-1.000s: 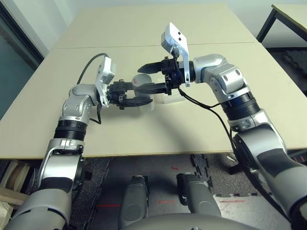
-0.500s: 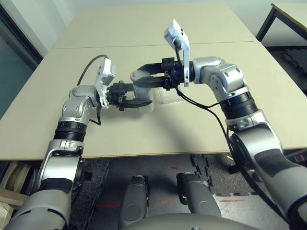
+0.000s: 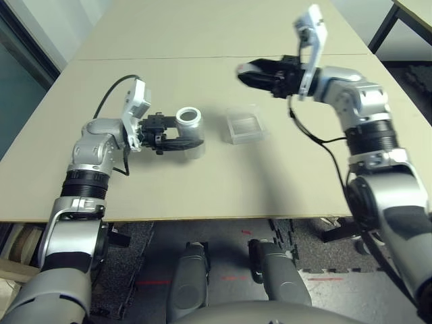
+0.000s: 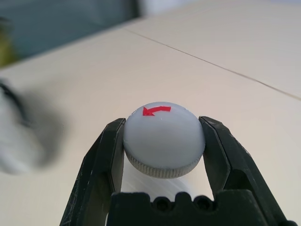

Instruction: Pour the medicine from the bottle into the box.

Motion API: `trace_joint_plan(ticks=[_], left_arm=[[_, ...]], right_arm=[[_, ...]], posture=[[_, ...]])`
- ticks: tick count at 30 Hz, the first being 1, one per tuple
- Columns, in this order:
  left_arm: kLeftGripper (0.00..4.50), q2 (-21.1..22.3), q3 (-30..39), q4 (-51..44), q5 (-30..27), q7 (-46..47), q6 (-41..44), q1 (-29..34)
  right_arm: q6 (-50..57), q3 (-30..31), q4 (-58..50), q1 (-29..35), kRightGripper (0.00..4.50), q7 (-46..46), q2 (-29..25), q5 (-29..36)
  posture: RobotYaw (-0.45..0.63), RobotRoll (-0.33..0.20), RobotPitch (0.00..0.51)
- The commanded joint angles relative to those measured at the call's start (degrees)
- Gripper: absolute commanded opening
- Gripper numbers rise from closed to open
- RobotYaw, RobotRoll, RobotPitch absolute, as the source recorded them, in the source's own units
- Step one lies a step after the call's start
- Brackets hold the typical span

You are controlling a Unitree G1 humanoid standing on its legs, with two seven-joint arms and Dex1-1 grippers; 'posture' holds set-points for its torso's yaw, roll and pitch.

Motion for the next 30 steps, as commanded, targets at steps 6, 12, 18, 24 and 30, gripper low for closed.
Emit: trace_joint_plan(ticks=[6,12,18,24,30], left_arm=[[2.66,-1.1,1.1,0.2,0.2,2.4,-2.2,0.4],[2.66,-1.7,1.4,0.8,0.0,3.4,-3.0,0.8],[2.66,-1.7,1.5,1.9,0.3,4.4,-3.8,-0.1],[2.66,-1.5,1.5,4.3,1.3,5.3,-6.3,-1.6],[2.66,-1.9,1.4,6.0,1.9,6.4,-8.7,-2.8]], right_arm=[[-15.5,-5.4,6.4,10.6,2.58,-12.0,-3.3,-4.7],[-22.4,-8.4,9.9,16.0,2.58,-20.6,-0.7,-5.5],[-24.4,-7.9,15.5,16.4,2.58,-24.0,0.4,-6.7],[-23.5,-5.6,20.8,15.4,2.58,-23.2,0.9,-9.0],[-22.6,-4.2,24.0,14.2,2.58,-21.3,0.7,-10.4]], posture=[[-0.05,0.0,0.112],[-0.05,0.0,0.123],[-0.05,0.0,0.127],[-0.04,0.0,0.126],[-0.04,0.0,0.132]])
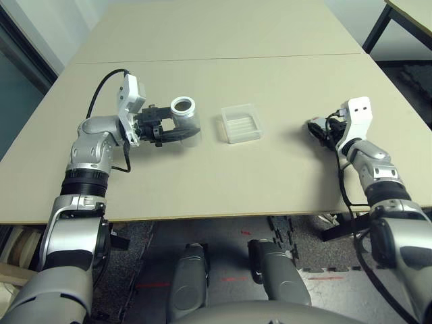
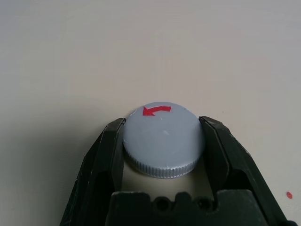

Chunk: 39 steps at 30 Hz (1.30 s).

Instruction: Pour the medicine from the bottle into the box.

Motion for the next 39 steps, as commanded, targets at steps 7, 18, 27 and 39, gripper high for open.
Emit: trace_joint_plan(ticks=[7,18,27,39], left_arm=[[2.66,-1.2,-1.5,4.9,5.7,4.1,-7.3,-3.4],[2.66,-4.3,-6.1,16.6,17.7,14.7,-19.2,-11.9],[2.66,-8.6,-16.3,25.5,35.0,30.7,-35.5,-22.5],[2.66,-10.4,-45.2,37.9,74.2,69.8,-44.9,-37.2]], right_arm=[[7.8,2.6,-3.7,-1.0,4.29,11.4,-2.2,-0.3],[22.7,4.9,-27.5,0.2,4.5,25.0,-7.0,3.6],[28.3,4.7,-37.4,1.0,4.5,26.5,-8.3,6.6],[30.9,2.4,-41.8,3.7,4.5,25.9,-11.3,9.8]], posture=[[-0.05,0.0,0.138],[-0.09,0.0,0.122],[-0.11,0.0,0.109],[-0.15,0.0,0.093]])
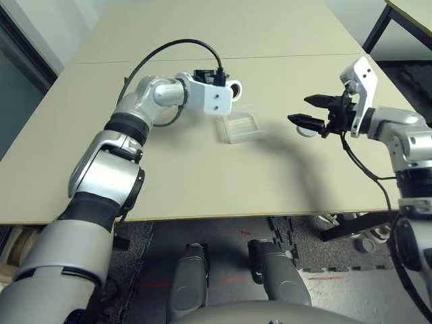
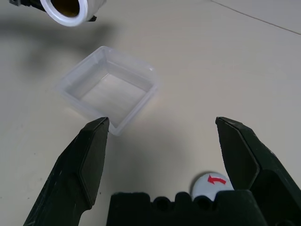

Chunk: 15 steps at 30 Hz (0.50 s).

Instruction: Pour the medicine from the bottle into the box.

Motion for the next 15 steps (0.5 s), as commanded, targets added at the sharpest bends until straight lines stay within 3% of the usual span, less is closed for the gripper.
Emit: trace_joint_plan(ticks=[1,12,15], left_arm=[[2.66,-1.9,-7.9,2.9,10.1,10.3,-0.1,-2.8],[2.66,-10.5,-21.5,10.0,24.1,16.1,9.9,-11.1],[2.66,-11.0,-21.4,10.6,23.8,15.4,10.2,-11.8]], right_arm=[[1.2,-0.8,-2.5,0.9,4.5,-0.5,-0.6,1.4],[1.8,-0.7,-2.4,-0.2,4.5,-1.5,0.4,2.8],[2.1,-0.9,-2.9,0.2,4.5,-1.7,0.1,3.2]], posture=[[-0.15,0.0,0.092],[-0.16,0.0,0.083],[-0.16,0.0,0.082]])
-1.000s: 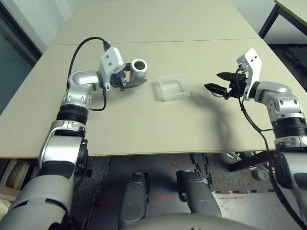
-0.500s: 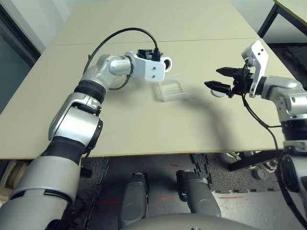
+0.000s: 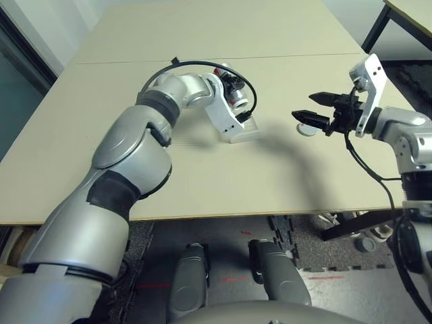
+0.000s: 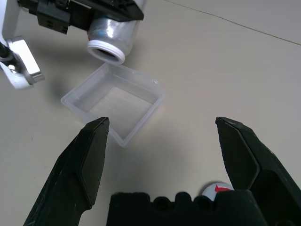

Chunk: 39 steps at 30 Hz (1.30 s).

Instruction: Pour the medicine from the bottle into the box.

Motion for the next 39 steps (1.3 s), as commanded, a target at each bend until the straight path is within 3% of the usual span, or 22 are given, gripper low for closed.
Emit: trace_joint_plan(ticks=[1,7,10,18,21,26,34,39], left_arm=[[2.66,-0.5,-0.3,1.4,0.1,-0.5,0.4,-1.2],[2.66,-0.3,-3.1,1.4,3.0,1.6,0.8,-0.6],[2.66,-0.4,0.1,1.7,-0.5,-0.7,-0.4,0.1],[2.66,1.1,18.1,1.7,-19.3,-17.4,-3.4,3.8],[2.66,1.9,27.1,1.3,-28.6,-26.6,-1.7,6.2],[2.66,3.5,36.8,0.0,-38.3,-35.9,1.7,10.0],[2.66,5.5,51.3,-3.4,-53.7,-45.5,9.0,16.5],[2.66,7.6,57.7,-7.2,-60.5,-46.0,12.5,22.4]], right_arm=[[0.7,-0.6,-1.5,0.4,4.5,-0.4,-0.5,0.9],[1.3,-1.0,-2.0,0.6,4.5,-0.8,-0.9,1.6],[1.4,-0.8,-1.8,0.4,4.5,-1.0,-0.9,1.6],[0.9,-0.5,-0.6,-0.5,4.5,-0.9,-1.1,1.4],[0.8,-0.1,-0.1,-0.8,4.5,-0.5,-1.1,1.3],[0.7,1.2,0.9,-1.4,4.5,0.5,-0.6,1.1],[-0.7,3.3,3.1,-2.9,4.5,1.5,1.4,0.2],[-2.4,3.8,5.0,-3.4,4.5,1.1,2.7,-0.5]], posture=[[-0.16,0.0,0.083],[-0.16,0.0,0.083],[-0.16,0.0,0.085],[-0.15,0.0,0.085],[-0.14,0.0,0.087],[-0.11,0.0,0.1],[-0.08,0.0,0.121],[-0.06,0.0,0.128]])
